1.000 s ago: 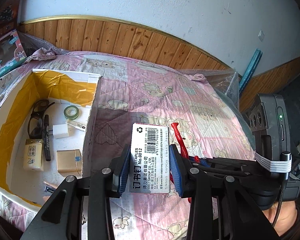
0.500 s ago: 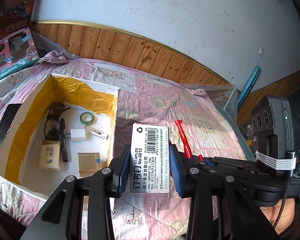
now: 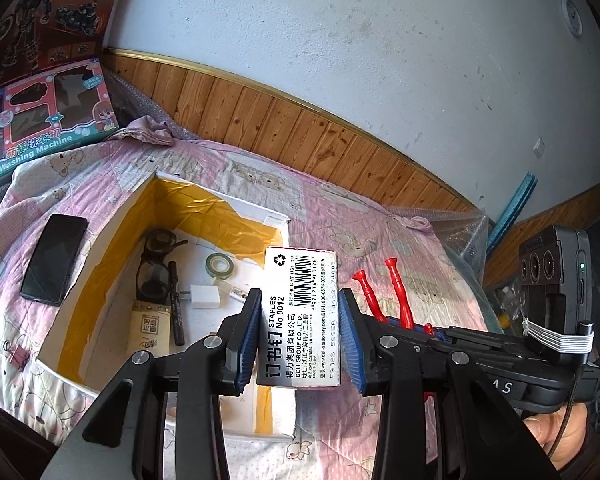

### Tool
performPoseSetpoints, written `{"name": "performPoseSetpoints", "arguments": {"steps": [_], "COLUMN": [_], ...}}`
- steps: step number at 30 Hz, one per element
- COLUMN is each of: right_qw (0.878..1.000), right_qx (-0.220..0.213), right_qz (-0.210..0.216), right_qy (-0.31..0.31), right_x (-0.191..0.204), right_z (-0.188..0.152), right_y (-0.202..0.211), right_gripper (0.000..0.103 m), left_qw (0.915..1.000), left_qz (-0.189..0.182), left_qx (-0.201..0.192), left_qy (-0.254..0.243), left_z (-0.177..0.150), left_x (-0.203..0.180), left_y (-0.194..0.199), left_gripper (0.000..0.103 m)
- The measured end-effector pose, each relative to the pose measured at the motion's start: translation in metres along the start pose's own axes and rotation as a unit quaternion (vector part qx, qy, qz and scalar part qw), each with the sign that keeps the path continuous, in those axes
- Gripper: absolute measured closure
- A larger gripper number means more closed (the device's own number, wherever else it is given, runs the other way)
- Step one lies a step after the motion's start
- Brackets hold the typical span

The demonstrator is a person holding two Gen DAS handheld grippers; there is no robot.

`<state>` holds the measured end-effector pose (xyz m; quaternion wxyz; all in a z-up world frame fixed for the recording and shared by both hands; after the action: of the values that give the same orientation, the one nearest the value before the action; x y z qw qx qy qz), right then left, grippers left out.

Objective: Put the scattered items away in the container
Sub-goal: 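Carry the figure in the right tool over the box while the left tool carries the staples box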

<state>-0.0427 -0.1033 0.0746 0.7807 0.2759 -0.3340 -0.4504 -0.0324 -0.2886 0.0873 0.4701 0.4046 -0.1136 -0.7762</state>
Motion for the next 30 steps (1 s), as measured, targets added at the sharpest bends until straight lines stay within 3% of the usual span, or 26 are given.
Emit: {"name": "performPoseSetpoints", "arguments": {"steps": [17, 23, 30], "right_qw": [0.997, 0.993, 0.985], "right_qx": [0.012, 0.028, 0.059], "right_qz": [-0.01, -0.021, -0.021], "right_qy": [0.077, 0.112, 0.16], "right_x": [0.02, 0.016, 0.016], "right_z": [0.052, 0.071, 0.09], "right_y": [-0.039, -0.064, -0.107], "right_gripper": [0.086, 0.086, 0.086], "left_qw": [0.9969, 0.9971, 0.9945], "left_qz": [0.043, 0.048, 0.076], "left_qx": [-0.028, -0.012, 0.035], "left_qy": [0.06, 0.059, 0.063], "left_z": [0.028, 0.027, 0.02], "left_x": [0.067, 0.067, 0.066], "left_y": [0.01, -0.007, -0.046], "left_gripper": [0.065, 0.065, 0.064]}}
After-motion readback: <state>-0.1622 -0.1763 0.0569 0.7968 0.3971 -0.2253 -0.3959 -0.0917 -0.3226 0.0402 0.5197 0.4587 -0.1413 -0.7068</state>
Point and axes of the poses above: each gripper's, at about its wrist camera, not at the fingertips, and y roughly against the way its jaws point, x to its left, z to its top, the point moved 2 cm from there along -y, roughly the way its jaws point, and after that the axes turned 7 degrees about y, right-handed, at the moved point
